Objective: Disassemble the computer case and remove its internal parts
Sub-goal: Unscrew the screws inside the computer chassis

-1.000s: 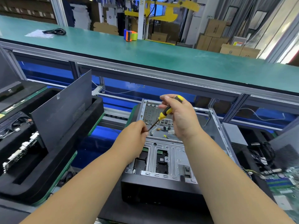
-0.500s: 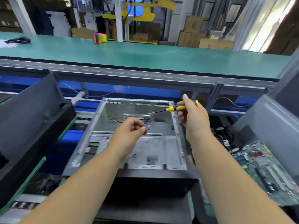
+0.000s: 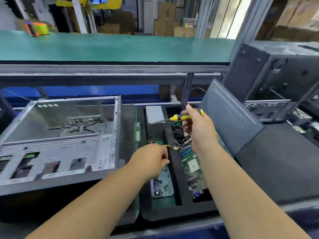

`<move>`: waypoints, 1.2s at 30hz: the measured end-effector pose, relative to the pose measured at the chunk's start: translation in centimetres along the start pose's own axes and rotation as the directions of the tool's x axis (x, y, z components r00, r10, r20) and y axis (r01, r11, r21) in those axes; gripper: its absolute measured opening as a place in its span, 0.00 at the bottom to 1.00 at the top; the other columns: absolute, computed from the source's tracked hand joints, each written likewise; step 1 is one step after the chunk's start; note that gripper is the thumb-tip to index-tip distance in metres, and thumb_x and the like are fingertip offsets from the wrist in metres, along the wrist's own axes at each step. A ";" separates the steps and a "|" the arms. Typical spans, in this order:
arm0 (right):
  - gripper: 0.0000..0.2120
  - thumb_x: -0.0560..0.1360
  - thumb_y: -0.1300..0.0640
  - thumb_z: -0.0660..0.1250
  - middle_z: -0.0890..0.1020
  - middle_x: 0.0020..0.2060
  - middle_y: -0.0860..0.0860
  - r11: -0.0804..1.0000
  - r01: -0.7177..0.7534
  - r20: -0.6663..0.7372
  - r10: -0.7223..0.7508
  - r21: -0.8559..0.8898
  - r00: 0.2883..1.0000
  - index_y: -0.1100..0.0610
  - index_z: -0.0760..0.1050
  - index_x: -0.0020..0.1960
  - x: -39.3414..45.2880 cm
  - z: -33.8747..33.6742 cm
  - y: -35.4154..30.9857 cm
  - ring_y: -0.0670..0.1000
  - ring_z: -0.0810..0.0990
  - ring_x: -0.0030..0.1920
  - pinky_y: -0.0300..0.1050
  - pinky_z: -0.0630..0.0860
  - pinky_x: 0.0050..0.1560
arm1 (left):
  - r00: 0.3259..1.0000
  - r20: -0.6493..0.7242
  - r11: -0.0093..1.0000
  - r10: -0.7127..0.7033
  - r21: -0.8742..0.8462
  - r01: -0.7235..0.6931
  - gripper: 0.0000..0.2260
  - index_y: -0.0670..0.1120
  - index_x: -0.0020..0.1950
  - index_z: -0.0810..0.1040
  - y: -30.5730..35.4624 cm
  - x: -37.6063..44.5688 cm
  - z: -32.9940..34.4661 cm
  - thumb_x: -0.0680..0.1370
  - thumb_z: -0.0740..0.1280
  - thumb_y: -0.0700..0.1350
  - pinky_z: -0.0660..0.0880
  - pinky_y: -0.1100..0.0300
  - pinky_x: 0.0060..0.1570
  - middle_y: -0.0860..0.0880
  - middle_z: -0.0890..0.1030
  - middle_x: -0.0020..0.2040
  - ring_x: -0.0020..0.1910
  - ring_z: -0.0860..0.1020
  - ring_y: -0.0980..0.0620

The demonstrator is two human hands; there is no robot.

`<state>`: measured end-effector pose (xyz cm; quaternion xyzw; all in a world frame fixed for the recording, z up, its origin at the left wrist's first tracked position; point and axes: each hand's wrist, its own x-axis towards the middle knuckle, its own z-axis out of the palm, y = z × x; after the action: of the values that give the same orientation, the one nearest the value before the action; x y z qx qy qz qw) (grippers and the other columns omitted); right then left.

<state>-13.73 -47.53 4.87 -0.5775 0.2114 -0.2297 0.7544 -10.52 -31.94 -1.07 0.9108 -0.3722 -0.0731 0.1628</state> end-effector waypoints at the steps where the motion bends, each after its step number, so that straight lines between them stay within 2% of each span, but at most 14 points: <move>1: 0.13 0.72 0.45 0.70 0.80 0.32 0.51 1.000 -0.008 0.006 0.008 -0.002 1.000 0.55 0.80 0.44 0.1 -0.6 0.2 0.44 0.72 0.27 0.36 0.69 0.26 | 1.000 0.009 1.000 -0.008 0.008 0.008 0.05 0.54 0.43 0.76 0.3 0.2 0.4 0.78 0.66 0.53 0.77 0.53 0.44 0.53 0.80 0.44 0.45 0.78 0.49; 8: 0.11 0.73 0.46 0.69 0.78 0.30 0.49 0.999 -0.024 0.041 0.026 -0.028 0.999 0.54 0.81 0.43 0.7 -3.1 1.3 0.44 0.73 0.29 0.37 0.72 0.31 | 0.995 0.013 0.994 -0.103 -0.031 0.103 0.02 0.55 0.49 0.78 1.1 1.5 2.5 0.78 0.66 0.49 0.78 0.54 0.47 0.56 0.78 0.45 0.46 0.77 0.52; 11: 0.11 0.73 0.46 0.69 0.79 0.31 0.49 0.999 -0.033 0.061 0.035 -0.020 0.998 0.54 0.81 0.43 0.9 -3.1 1.5 0.44 0.74 0.30 0.37 0.72 0.32 | 0.992 0.005 0.990 -0.126 -0.062 0.126 0.09 0.57 0.57 0.79 1.1 1.5 2.7 0.78 0.67 0.50 0.78 0.53 0.50 0.55 0.77 0.50 0.48 0.77 0.52; 13: 0.10 0.74 0.47 0.69 0.79 0.31 0.49 0.999 -0.030 0.075 0.032 -0.016 0.997 0.53 0.81 0.42 1.1 -2.9 1.6 0.44 0.74 0.30 0.38 0.71 0.32 | 0.991 -0.025 0.989 -0.132 -0.067 0.130 0.10 0.58 0.59 0.79 0.9 1.4 2.6 0.78 0.67 0.50 0.77 0.53 0.50 0.55 0.76 0.51 0.49 0.77 0.52; 19: 0.11 0.78 0.50 0.67 0.80 0.30 0.47 1.000 -0.015 0.149 0.012 0.019 0.989 0.57 0.79 0.46 0.7 -0.2 1.6 0.43 0.74 0.30 0.36 0.71 0.31 | 0.970 -0.218 0.991 -0.108 -0.105 0.087 0.06 0.57 0.52 0.80 0.1 -0.6 0.2 0.77 0.67 0.50 0.76 0.58 0.45 0.58 0.75 0.45 0.45 0.76 0.56; 23: 0.10 0.79 0.51 0.67 0.80 0.31 0.48 0.999 -0.013 0.193 0.007 0.030 0.981 0.58 0.78 0.45 -0.1 2.6 1.6 0.44 0.73 0.30 0.37 0.71 0.31 | 0.942 -0.320 0.992 -0.101 -0.107 0.070 0.06 0.55 0.51 0.80 -1.5 -2.4 -2.8 0.76 0.67 0.49 0.75 0.56 0.47 0.58 0.75 0.45 0.46 0.76 0.55; 30: 0.09 0.76 0.49 0.68 0.80 0.32 0.49 1.000 -0.025 0.263 0.024 0.001 0.964 0.52 0.80 0.41 -2.7 8.5 2.9 0.44 0.74 0.30 0.39 0.71 0.34 | 0.903 -0.373 0.973 -0.211 -0.170 0.157 0.05 0.56 0.51 0.80 -7.0 -6.7 -5.8 0.77 0.67 0.48 0.76 0.55 0.49 0.59 0.77 0.45 0.46 0.75 0.56; 36: 0.10 0.76 0.47 0.68 0.80 0.33 0.49 0.998 -0.043 0.289 0.057 -0.055 0.956 0.54 0.80 0.45 -5.6 15.1 4.3 0.44 0.75 0.31 0.39 0.72 0.35 | 0.869 -0.398 0.950 -0.292 -0.228 0.215 0.04 0.57 0.50 0.80 -12.5 -11.4 -7.9 0.77 0.67 0.48 0.75 0.57 0.47 0.60 0.77 0.45 0.45 0.75 0.60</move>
<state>-8.98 -31.55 4.66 -0.6175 0.1186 -0.1181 0.7686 -8.47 -13.62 2.10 0.9275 -0.1963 0.0747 0.3094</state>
